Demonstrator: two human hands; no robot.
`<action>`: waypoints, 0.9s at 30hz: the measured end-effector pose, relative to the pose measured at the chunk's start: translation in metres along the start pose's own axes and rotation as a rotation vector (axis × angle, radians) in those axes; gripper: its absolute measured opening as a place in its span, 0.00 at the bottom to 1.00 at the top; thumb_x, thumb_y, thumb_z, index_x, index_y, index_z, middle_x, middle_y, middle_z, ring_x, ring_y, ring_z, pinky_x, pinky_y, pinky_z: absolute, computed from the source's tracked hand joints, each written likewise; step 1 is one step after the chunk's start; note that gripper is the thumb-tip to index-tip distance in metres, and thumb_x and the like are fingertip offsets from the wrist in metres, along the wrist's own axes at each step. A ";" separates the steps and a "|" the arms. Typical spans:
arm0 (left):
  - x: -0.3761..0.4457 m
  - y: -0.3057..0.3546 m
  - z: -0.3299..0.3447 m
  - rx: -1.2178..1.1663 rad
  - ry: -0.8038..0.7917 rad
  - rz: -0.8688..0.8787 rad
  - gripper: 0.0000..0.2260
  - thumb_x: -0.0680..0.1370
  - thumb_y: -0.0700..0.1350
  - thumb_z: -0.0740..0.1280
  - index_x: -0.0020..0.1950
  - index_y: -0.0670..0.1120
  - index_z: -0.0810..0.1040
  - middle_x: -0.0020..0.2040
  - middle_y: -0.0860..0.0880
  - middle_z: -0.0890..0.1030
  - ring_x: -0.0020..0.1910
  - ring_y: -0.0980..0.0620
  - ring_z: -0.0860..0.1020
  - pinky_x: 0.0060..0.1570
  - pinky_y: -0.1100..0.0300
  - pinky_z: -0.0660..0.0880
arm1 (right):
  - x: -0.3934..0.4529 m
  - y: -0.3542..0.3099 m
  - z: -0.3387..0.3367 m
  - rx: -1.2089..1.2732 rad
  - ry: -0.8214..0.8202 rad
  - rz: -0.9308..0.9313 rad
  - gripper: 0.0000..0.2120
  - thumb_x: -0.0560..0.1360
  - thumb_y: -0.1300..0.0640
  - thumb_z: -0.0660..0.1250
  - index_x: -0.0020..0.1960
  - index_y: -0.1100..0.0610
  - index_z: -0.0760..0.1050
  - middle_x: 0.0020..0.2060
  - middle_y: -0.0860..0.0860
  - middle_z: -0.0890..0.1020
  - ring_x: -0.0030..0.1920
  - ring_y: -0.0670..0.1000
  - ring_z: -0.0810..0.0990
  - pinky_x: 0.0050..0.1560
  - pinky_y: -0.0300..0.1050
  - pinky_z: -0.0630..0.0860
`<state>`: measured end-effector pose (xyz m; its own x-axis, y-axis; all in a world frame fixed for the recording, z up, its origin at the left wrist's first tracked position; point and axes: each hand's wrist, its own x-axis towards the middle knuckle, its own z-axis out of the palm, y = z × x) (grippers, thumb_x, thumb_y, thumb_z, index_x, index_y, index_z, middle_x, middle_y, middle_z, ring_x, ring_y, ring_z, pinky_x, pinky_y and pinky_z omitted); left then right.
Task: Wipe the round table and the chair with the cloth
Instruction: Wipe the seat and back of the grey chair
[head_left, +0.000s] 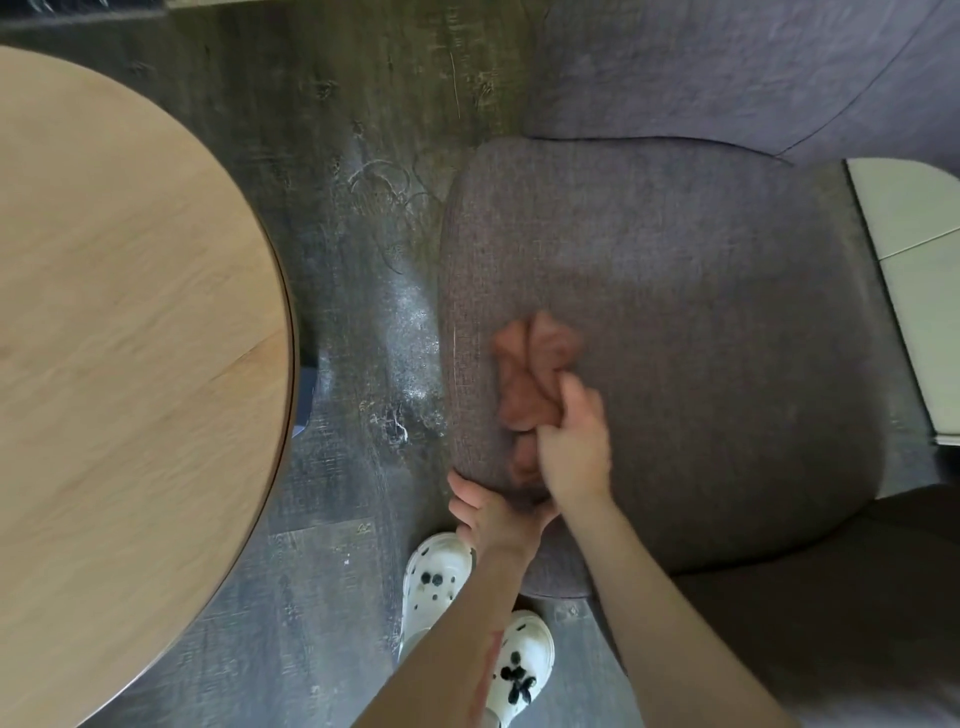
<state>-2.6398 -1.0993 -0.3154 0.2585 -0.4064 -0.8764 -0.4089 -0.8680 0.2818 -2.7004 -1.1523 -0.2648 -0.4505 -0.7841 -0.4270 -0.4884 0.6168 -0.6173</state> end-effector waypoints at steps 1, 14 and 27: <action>0.001 0.000 0.000 0.063 -0.009 0.012 0.46 0.70 0.50 0.71 0.74 0.43 0.41 0.71 0.40 0.52 0.68 0.37 0.58 0.68 0.48 0.58 | -0.004 -0.009 0.010 0.030 -0.081 -0.028 0.25 0.67 0.70 0.59 0.63 0.57 0.69 0.55 0.61 0.71 0.53 0.60 0.73 0.50 0.42 0.64; -0.009 0.008 -0.005 0.020 0.028 -0.019 0.55 0.64 0.52 0.77 0.74 0.42 0.39 0.72 0.40 0.53 0.70 0.38 0.57 0.69 0.49 0.56 | 0.002 -0.038 -0.041 0.898 -0.109 0.169 0.13 0.73 0.67 0.63 0.47 0.49 0.76 0.37 0.46 0.83 0.34 0.42 0.80 0.36 0.35 0.77; -0.069 0.107 -0.032 -0.153 0.090 0.401 0.23 0.77 0.51 0.63 0.67 0.38 0.69 0.70 0.39 0.66 0.70 0.41 0.63 0.68 0.53 0.58 | 0.003 -0.042 -0.133 0.580 0.116 0.042 0.14 0.73 0.56 0.63 0.58 0.47 0.74 0.55 0.57 0.77 0.54 0.55 0.77 0.60 0.57 0.73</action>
<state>-2.6736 -1.1735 -0.2117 0.1836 -0.7370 -0.6504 -0.3595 -0.6662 0.6534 -2.7814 -1.1713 -0.1525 -0.5554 -0.7267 -0.4043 0.0053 0.4832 -0.8755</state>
